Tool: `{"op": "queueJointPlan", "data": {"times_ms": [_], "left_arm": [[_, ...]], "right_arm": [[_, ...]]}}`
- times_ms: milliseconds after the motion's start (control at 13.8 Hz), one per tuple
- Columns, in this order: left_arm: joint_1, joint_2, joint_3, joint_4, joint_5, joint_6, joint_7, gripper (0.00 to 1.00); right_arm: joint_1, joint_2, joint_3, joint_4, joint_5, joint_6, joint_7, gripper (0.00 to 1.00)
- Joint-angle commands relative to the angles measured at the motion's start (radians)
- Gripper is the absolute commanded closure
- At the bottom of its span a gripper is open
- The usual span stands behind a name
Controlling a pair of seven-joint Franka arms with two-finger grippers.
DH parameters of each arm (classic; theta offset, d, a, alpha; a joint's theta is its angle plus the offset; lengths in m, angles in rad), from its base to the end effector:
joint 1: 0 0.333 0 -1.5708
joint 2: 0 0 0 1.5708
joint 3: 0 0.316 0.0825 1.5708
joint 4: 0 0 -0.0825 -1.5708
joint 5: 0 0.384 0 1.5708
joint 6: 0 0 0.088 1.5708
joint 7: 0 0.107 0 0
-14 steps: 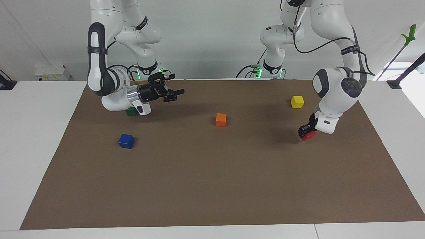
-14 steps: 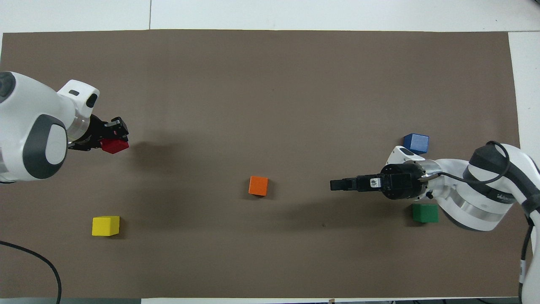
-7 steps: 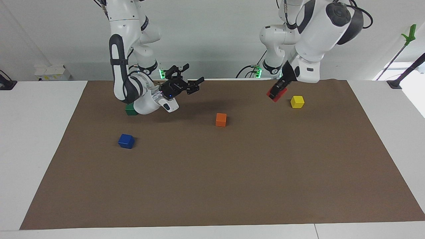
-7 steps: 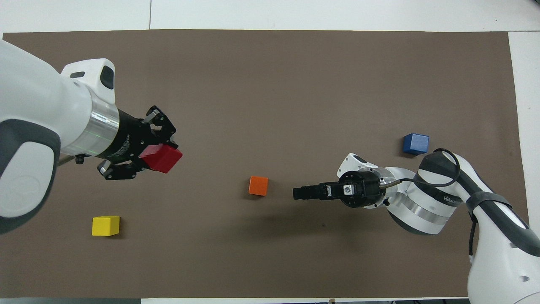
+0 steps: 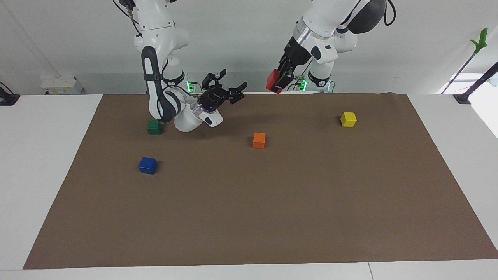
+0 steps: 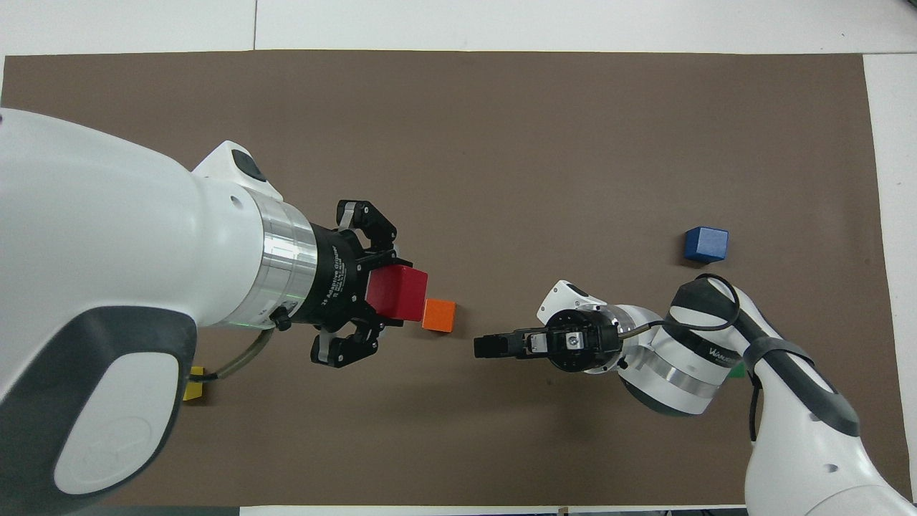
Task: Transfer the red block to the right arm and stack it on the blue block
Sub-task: 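Carry the red cube toward center while the right gripper reaches toward it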
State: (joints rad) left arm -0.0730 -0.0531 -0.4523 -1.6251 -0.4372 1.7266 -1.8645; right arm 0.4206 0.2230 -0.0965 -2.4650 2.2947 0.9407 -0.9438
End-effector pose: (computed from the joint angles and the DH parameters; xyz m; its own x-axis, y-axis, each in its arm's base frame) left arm 0.4570 -0.3180 0.6475 0.1799 0.8875 -0.4243 0.9812 -0.1925 0.0133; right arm 0.4200 0.2519 0.3451 0.9976 0.0437 -0.0530 -0.0679 0.7501 -0.6578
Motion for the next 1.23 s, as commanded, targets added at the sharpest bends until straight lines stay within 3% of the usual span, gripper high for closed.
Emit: {"op": "queueJointPlan", "data": {"times_ms": [0, 217, 652, 942, 1159], "left_arm": [[-0.033, -0.05, 0.0, -0.102, -0.063, 0.137, -0.128, 1.0], [-0.082, -0.089, 0.0, -0.18, -0.069, 0.189, -0.153, 1.0], [-0.137, -0.103, 0.0, -0.196, -0.075, 0.186, -0.3, 1.0], [-0.146, -0.148, 0.0, -0.271, -0.075, 0.218, -0.297, 1.0], [-0.146, -0.149, -0.002, -0.272, -0.075, 0.215, -0.297, 1.0]], "right_arm": [[0.038, 0.021, 0.0, -0.014, 0.061, -0.054, -0.041, 0.0], [0.07, 0.036, 0.001, -0.009, 0.109, -0.062, -0.044, 0.0], [0.081, 0.104, 0.003, 0.037, 0.126, -0.072, -0.118, 0.0], [0.08, 0.101, 0.085, 0.069, 0.213, -0.062, -0.116, 0.0], [0.081, 0.101, 0.087, 0.063, 0.213, -0.057, -0.11, 0.0]]}}
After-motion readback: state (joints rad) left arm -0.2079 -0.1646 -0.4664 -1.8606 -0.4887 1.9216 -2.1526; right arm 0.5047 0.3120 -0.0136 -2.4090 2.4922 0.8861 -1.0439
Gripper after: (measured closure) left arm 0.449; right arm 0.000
